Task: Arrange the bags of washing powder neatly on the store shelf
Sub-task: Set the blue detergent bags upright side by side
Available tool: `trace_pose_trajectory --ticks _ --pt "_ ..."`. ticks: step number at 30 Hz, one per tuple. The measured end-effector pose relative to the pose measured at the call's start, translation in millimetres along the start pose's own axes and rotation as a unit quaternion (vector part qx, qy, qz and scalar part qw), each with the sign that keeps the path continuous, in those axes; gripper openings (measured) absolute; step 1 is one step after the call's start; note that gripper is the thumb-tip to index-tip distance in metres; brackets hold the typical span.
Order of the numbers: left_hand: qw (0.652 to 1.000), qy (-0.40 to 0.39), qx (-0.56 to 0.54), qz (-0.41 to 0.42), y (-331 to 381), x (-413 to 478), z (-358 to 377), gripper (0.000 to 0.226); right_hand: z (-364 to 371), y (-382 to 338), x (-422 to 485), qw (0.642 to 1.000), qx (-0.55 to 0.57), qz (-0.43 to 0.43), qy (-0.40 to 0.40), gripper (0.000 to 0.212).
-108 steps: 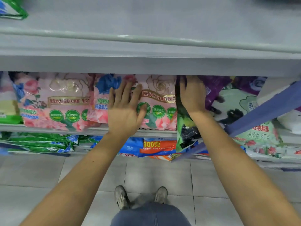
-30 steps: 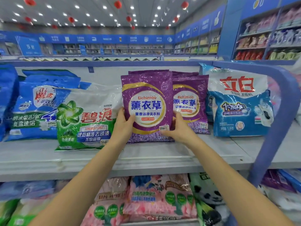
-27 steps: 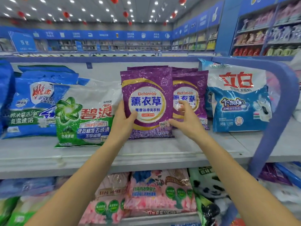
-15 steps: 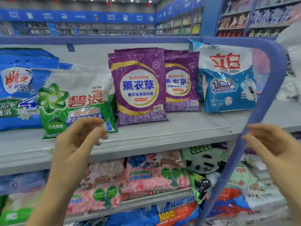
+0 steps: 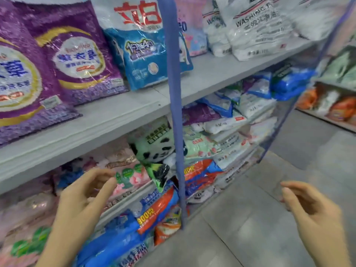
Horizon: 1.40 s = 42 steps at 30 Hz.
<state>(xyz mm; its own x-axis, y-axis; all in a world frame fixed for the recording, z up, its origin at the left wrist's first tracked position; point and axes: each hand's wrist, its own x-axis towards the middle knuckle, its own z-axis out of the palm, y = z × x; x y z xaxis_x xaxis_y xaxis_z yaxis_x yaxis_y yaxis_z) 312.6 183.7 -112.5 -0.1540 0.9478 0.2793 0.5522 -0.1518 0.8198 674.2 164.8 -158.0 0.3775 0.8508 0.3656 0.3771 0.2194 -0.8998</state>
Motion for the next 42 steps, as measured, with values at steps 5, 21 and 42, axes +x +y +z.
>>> trace_pose_trajectory --ticks 5,21,42 --pt "1.000 -0.015 -0.004 0.014 32 13 95 0.012 -50 34 35 0.999 -0.013 0.036 -0.008 0.018" --pt "0.994 0.042 0.014 -0.097 80 74 284 0.009 -137 167 246 0.989 -0.029 0.086 -0.113 0.027" --pt "0.941 0.180 0.156 -0.239 76 202 395 0.006 119 224 441 0.865 -0.109 -0.170 -0.459 0.060"
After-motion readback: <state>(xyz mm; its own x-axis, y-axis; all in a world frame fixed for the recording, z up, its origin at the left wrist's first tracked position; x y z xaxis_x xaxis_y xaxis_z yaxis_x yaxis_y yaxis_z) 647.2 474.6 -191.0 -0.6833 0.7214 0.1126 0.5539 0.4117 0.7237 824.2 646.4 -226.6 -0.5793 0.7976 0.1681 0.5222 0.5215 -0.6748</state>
